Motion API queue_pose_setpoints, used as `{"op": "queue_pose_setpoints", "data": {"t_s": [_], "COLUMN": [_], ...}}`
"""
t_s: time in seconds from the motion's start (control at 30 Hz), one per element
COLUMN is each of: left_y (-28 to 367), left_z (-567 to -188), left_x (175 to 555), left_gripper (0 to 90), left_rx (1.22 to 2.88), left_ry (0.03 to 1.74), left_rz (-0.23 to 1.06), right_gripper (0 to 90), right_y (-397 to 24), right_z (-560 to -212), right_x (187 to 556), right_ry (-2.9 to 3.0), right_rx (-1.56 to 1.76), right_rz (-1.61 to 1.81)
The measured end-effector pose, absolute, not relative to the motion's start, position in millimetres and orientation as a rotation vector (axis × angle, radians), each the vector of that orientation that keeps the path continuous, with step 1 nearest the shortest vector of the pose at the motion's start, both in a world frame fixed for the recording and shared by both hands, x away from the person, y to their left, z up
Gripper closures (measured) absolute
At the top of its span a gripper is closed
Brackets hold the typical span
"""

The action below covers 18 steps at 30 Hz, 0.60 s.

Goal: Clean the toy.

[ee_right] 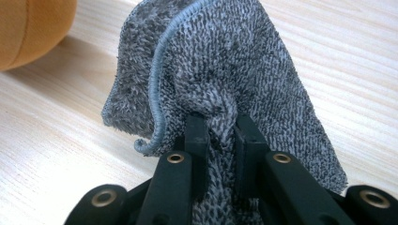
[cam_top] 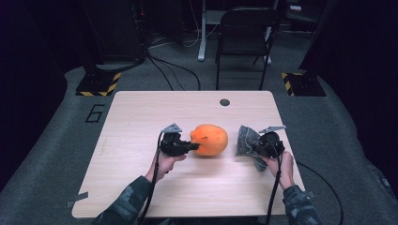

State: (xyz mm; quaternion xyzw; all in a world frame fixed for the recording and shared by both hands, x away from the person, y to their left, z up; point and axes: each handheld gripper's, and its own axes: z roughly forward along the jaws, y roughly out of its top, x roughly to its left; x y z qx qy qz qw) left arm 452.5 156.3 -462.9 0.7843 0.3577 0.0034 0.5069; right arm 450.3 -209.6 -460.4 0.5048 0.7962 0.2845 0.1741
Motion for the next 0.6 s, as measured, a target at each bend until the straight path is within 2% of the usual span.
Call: {"op": "queue_pose_setpoints", "data": {"t_s": [0.4, 0.6], "left_y": [158.8, 159.1], "left_z": [-483.8, -484.0], "left_x": [461.2, 461.9], "left_gripper": [82.1, 81.3], "left_rx": [1.891, 1.896], "left_ry": [0.928, 0.929], "left_rz": [-0.063, -0.063], "right_gripper": [78.8, 78.8], "right_y": [-205.4, -193.6], "right_z": [-465.2, -447.5], "right_x": [451.5, 446.5], "right_ry": [2.281, 2.286], "right_rx": [1.412, 1.345], "right_rz": [0.795, 0.850]}}
